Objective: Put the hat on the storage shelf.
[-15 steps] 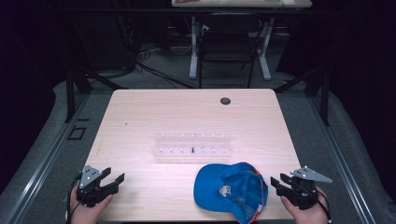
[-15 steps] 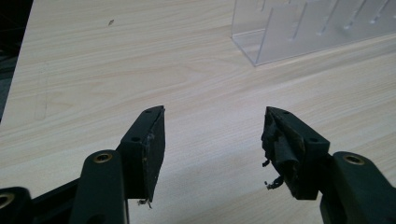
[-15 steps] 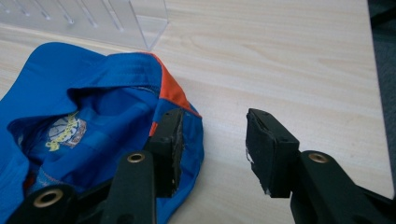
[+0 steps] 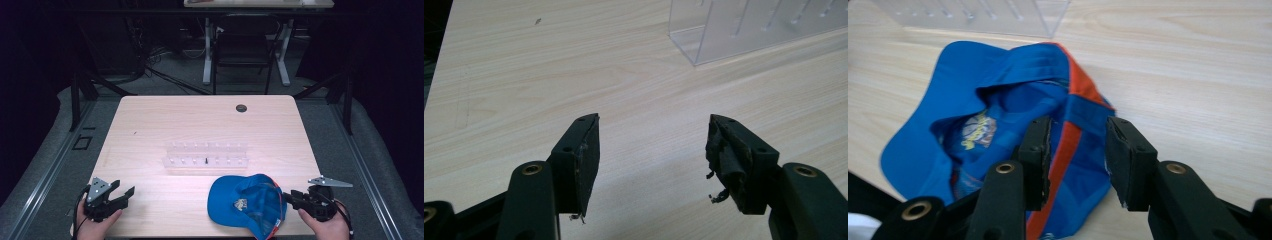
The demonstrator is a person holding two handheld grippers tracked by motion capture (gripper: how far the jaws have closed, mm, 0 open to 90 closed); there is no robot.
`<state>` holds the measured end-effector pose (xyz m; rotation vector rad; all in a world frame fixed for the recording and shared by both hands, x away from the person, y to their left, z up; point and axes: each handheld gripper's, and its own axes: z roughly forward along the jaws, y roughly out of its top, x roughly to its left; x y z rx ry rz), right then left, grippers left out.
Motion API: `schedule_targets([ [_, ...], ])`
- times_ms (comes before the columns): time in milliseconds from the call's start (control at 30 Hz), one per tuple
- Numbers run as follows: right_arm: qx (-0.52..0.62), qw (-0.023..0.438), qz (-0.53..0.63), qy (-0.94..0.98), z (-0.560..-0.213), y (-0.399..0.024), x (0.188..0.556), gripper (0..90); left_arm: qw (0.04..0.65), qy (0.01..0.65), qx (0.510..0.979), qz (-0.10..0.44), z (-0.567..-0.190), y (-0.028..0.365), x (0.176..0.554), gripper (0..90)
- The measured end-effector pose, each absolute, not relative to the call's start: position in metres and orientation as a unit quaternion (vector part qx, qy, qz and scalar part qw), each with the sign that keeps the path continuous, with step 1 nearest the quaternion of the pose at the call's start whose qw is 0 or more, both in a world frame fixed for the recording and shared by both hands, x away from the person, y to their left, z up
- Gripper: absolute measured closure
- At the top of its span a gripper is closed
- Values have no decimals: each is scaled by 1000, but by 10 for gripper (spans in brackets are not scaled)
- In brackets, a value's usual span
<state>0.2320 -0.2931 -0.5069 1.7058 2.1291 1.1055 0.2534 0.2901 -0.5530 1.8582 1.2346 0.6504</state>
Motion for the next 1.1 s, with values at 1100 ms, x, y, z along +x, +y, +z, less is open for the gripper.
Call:
schedule_targets([
  [1100, 591, 41, 323, 738, -524, -277, 258, 889, 391, 488, 734, 263, -554, 290, 254, 388],
])
